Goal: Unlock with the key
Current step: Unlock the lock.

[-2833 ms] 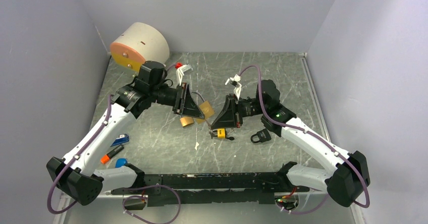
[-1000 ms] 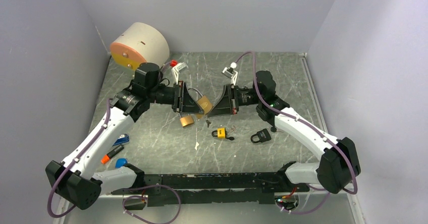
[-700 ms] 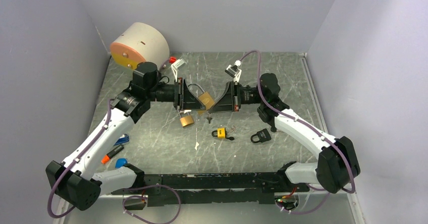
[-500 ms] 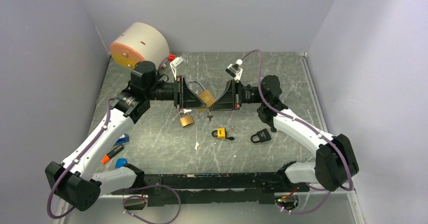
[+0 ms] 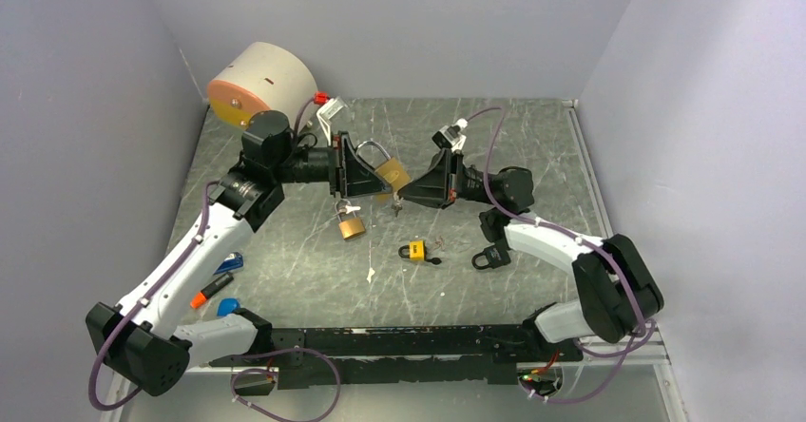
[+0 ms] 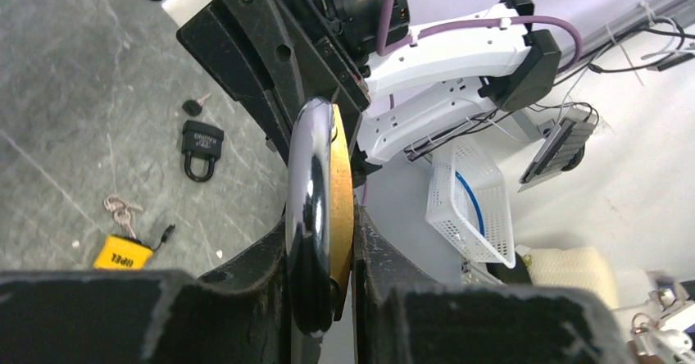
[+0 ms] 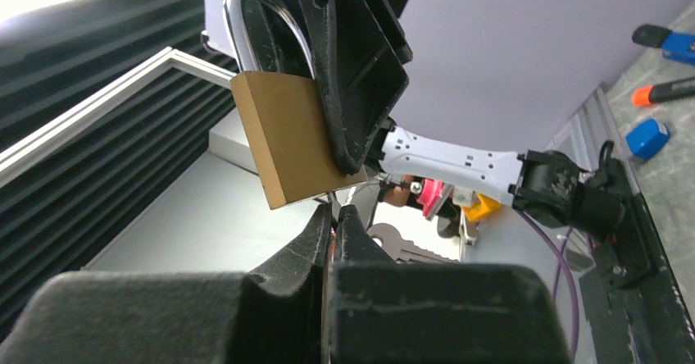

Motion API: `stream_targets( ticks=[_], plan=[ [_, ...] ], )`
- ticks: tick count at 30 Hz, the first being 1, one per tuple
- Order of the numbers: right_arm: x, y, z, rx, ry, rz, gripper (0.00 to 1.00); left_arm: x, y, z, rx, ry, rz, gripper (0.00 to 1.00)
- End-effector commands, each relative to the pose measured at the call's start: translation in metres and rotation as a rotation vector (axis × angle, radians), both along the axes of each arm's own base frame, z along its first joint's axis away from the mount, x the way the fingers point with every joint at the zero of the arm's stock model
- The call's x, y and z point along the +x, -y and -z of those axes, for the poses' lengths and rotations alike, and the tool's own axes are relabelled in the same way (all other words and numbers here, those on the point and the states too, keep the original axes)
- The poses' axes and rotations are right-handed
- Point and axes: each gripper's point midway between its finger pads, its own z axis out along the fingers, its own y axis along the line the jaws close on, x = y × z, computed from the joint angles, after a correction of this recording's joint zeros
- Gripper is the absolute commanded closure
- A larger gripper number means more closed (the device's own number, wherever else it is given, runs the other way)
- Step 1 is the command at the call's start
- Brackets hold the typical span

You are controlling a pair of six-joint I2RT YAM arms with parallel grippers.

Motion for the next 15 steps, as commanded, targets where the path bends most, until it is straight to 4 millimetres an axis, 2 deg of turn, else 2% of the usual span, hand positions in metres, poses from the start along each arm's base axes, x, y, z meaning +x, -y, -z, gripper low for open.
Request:
stream_targets(
  ticks=[1,3,10,13,15],
  plan=[
    [0.018,0.013,-0.068,0.214,-0.035,0.165,1.00,-0.024,0.006,-0.032,-0.085,0.176,0.155,0.98],
    [0.020,0.014,-0.077,0.224,-0.043,0.177,1.00,-0.030,0.006,-0.044,-0.122,0.219,0.193,0.97],
    [0.022,0.013,-0.099,0.264,-0.070,0.176,1.00,-0.031,0.007,-0.079,-0.247,0.284,0.196,0.97],
    [0.022,0.011,-0.107,0.246,-0.048,0.189,1.00,-0.034,0.007,-0.085,-0.274,0.293,0.204,0.97],
    [0.024,0.006,-0.105,0.194,-0.024,0.209,1.00,-0.032,0.007,-0.084,-0.263,0.283,0.184,0.98]
  ],
)
